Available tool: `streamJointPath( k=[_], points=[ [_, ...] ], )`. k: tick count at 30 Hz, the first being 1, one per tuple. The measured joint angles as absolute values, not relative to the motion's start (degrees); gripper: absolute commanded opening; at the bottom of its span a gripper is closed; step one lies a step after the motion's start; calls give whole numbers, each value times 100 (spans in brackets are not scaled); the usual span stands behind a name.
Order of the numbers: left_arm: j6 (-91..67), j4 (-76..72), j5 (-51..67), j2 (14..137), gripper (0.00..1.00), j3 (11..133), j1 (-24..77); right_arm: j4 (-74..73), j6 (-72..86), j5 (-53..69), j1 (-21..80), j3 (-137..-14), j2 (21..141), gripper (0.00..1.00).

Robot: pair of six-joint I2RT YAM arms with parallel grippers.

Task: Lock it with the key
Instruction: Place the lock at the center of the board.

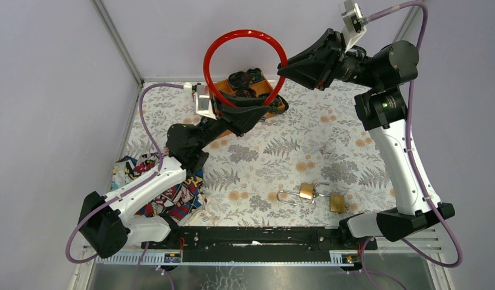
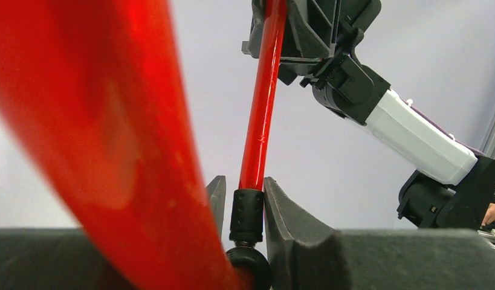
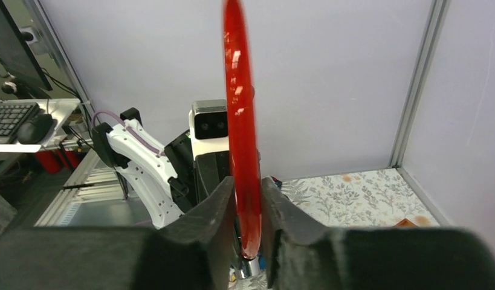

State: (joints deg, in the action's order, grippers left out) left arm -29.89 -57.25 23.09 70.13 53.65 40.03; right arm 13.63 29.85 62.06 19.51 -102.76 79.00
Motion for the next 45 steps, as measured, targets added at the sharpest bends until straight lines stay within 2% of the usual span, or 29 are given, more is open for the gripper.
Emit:
streamJointPath(
  k=[5,9,12,17,19,21,28,29,30,40,45],
  points=[
    [-2991,-5719,2314,7013,0,5365,4010,1358,3057,6171,1962,-10315,7935,0],
    [-3013,-5701,2311,7013,2,5365,4010,1288,3065,6108,1966,-10388,7996,0],
    [-3037,-5695,2311,7013,14,5365,4010,1175,3046,6042,1975,-10429,8001,0],
    [-3041,-5701,2290,7011,24,5363,4010,1011,2982,5887,1992,-10484,8001,0],
    [-3044,-5706,2274,7008,34,5347,4010,945,2976,5824,1994,-10484,8001,0],
    [-3046,-5706,2246,7006,49,5325,4010,878,2967,5771,1999,-10484,8001,0],
    [-3096,-5686,2165,6989,79,5231,4010,679,2755,5406,2003,-10484,7972,0],
    [-3100,-5686,2145,6989,91,5227,4010,646,2735,5369,2003,-10484,7970,0],
    [-3098,-5680,2117,6987,98,5227,4010,607,2711,5325,2003,-10484,7966,0],
    [-2620,-5019,1249,6521,99,4825,3972,-998,1839,4032,1772,-10724,7804,0],
    [-2550,-4362,692,6195,99,4440,3844,-1424,1664,3363,996,-10276,7625,0]
  ],
)
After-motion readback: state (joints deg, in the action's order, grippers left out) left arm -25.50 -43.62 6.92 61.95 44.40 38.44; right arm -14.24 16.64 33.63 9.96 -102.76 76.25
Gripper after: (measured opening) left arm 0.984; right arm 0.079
